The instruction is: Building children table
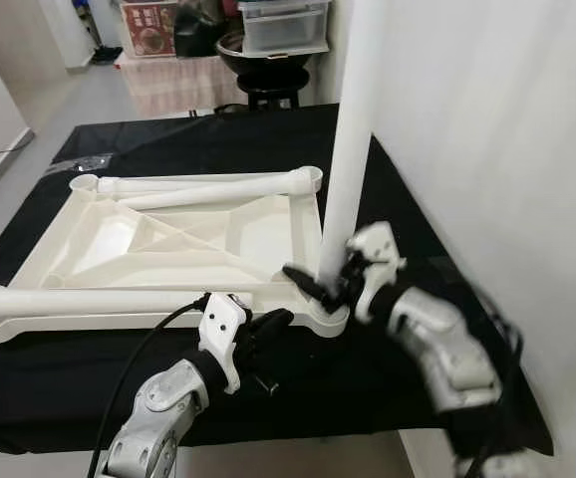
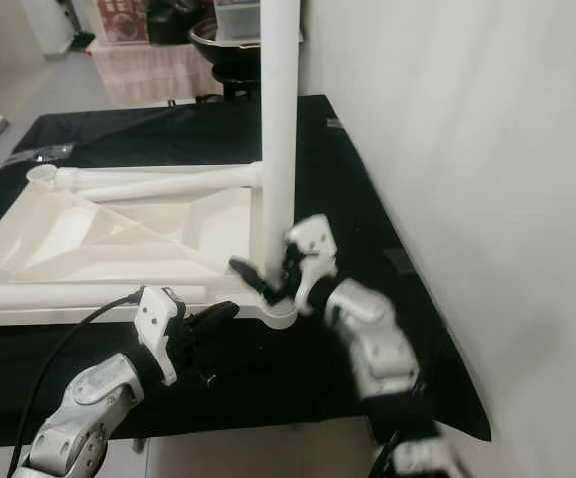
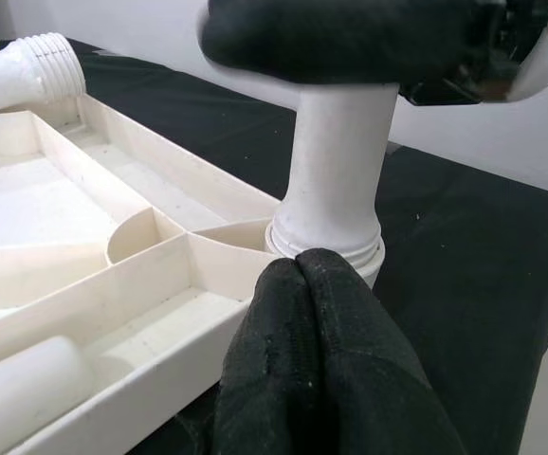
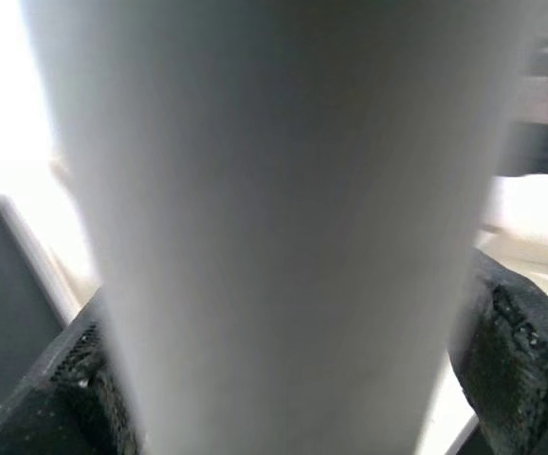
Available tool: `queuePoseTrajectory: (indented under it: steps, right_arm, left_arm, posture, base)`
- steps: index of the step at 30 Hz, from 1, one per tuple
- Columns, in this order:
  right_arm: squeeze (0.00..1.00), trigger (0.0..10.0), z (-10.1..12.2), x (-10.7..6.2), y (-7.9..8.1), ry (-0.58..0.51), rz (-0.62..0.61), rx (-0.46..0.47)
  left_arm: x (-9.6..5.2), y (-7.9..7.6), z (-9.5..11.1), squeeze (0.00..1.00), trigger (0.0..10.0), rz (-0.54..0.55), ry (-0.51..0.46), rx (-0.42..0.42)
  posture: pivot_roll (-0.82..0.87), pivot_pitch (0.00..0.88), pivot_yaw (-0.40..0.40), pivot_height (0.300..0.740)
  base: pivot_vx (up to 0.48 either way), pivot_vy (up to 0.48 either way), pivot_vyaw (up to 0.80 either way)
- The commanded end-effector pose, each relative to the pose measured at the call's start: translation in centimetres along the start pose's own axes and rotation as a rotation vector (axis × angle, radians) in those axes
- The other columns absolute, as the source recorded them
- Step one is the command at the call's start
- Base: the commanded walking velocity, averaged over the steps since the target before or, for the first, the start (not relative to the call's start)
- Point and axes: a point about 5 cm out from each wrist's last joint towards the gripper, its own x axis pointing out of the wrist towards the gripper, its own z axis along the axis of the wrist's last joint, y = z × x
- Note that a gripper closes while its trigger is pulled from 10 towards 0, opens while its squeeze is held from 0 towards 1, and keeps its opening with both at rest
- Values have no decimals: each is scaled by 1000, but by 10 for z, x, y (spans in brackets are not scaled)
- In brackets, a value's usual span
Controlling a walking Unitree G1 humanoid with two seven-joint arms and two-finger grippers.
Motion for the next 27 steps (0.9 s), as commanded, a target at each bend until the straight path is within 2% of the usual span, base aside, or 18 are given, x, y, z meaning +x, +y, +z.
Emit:
queuePoseTrajectory:
  steps: [1, 4, 5, 6, 7, 8, 9, 11, 12, 20, 27]
  right_arm:
    - [0, 10000, -7, 1, -1, 65, 139, -39]
    - [0, 10000, -4, 0, -10, 95, 197, -69]
    - [0, 10000, 0, 1, -21, 110, 214, -66]
    - [0, 10000, 0, 1, -21, 110, 214, -66]
    - [0, 10000, 4, 3, -32, 116, 200, -52]
    - [0, 10000, 4, 3, -32, 116, 200, -52]
    - [0, 10000, 6, 5, -40, 122, 184, -34]
    - [0, 10000, 7, 6, -46, 136, 168, -23]
    - [0, 0, 8, 6, -51, 140, 147, -10]
    - [0, 0, 10, 2, -58, 122, 146, 10]
    - [0, 0, 1, -7, -59, 112, 123, 5]
  left_arm:
    - [-1, 0, -5, 0, 10000, 9, 16, -6]
    - [-1, -1, -5, 0, 10000, 12, 15, -6]
    - [-1, -1, -6, 0, 10000, 14, 15, -5]
    - [-1, -1, -6, 0, 10000, 14, 15, -5]
    - [-2, -2, -6, 0, 10000, 16, 15, -5]
    - [-2, -2, -6, 0, 10000, 16, 15, -5]
    - [-3, -3, -6, 0, 10000, 17, 15, -6]
    - [-3, -3, -6, 0, 10000, 17, 16, -6]
    - [-4, -4, -6, 0, 10000, 17, 17, -7]
    - [-5, -5, -6, 0, 10000, 21, 16, -11]
    - [-5, -4, -5, 0, 10000, 19, 15, -15]
  posture:
    - [-119, 79, 11, 740]
    - [-113, 81, 10, 740]
    - [-107, 83, 7, 740]
    - [-107, 83, 7, 740]
    - [-102, 85, 6, 740]
    - [-102, 85, 6, 740]
    - [-97, 87, 5, 740]
    - [-95, 88, 3, 740]
    - [-91, 92, 2, 740]
    - [-92, 99, 2, 740]
    - [-102, 103, 9, 740]
  base:
    - [0, 0, 0]
    - [0, 0, 0]
    - [0, 0, 0]
    - [0, 0, 0]
    - [0, 0, 0]
    - [0, 0, 0]
    - [0, 0, 0]
    - [0, 0, 0]
    - [0, 0, 0]
    - [0, 0, 0]
    - [0, 0, 0]
